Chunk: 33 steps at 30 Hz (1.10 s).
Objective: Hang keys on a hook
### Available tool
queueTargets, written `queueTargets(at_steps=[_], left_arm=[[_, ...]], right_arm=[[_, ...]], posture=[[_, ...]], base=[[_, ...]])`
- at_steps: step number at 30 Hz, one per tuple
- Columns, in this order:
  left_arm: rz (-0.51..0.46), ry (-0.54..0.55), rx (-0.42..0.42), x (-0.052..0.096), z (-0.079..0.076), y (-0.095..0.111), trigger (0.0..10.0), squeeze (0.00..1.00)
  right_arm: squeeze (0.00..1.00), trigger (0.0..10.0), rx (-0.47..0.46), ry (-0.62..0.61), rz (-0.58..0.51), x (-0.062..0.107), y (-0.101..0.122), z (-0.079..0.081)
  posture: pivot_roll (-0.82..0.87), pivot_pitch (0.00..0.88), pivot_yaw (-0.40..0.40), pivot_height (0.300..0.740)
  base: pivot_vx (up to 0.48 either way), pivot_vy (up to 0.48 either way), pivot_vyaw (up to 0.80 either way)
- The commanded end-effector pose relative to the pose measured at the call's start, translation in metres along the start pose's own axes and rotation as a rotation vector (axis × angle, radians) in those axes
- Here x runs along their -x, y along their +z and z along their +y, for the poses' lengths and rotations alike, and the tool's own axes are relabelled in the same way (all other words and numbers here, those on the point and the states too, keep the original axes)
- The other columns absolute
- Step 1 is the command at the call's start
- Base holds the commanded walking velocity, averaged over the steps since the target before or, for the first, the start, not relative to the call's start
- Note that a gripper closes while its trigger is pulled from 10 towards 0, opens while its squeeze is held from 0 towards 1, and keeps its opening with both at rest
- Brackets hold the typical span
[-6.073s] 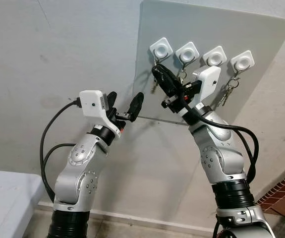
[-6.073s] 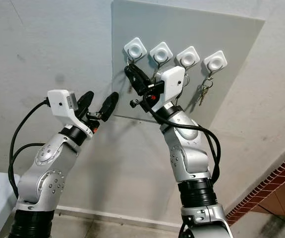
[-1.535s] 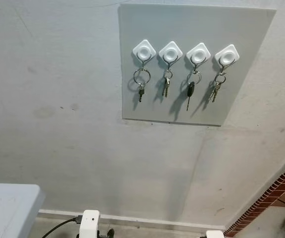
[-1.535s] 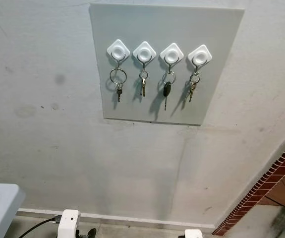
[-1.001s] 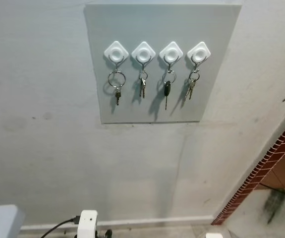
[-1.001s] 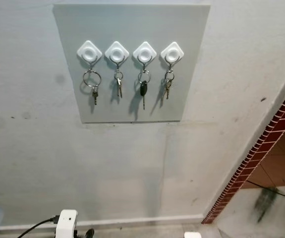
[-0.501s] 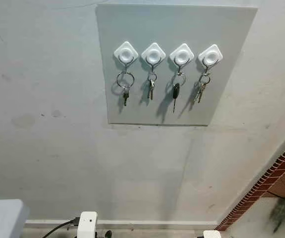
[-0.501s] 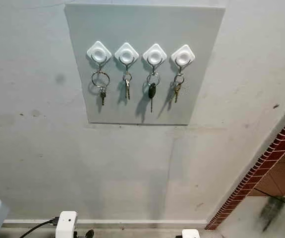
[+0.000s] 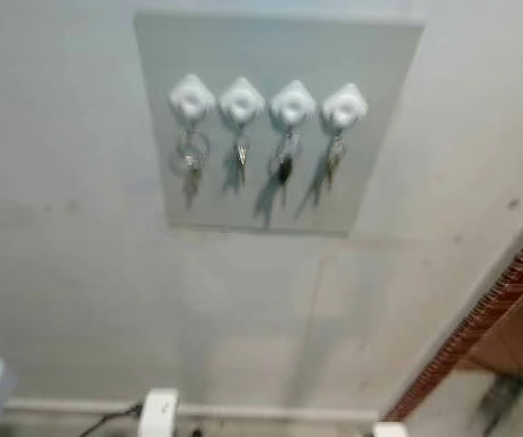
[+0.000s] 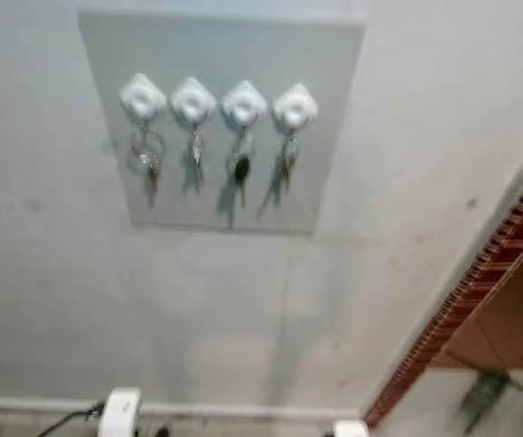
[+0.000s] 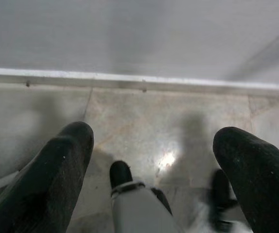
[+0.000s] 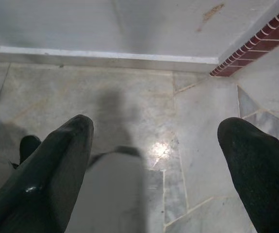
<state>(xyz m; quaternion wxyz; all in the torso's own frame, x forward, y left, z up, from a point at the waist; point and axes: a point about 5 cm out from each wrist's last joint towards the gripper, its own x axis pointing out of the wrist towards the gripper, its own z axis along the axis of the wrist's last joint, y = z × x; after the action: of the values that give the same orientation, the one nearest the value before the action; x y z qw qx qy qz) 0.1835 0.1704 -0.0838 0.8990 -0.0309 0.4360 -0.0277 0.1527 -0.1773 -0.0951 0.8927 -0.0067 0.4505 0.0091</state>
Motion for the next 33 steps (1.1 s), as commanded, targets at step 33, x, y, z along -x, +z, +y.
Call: queueTargets(at_steps=[33], left_arm=[[0.007,-0.023,0.005,-0.0014,-0.0092,-0.0006,10.0,0.0]], right_arm=[[0.0,10.0,0.007,-0.027,0.004,0.0018,-0.0017,-0.0109]], posture=[[-0.02,0.0,0.012,0.74]], base=[[0.0,-0.399,0.0]])
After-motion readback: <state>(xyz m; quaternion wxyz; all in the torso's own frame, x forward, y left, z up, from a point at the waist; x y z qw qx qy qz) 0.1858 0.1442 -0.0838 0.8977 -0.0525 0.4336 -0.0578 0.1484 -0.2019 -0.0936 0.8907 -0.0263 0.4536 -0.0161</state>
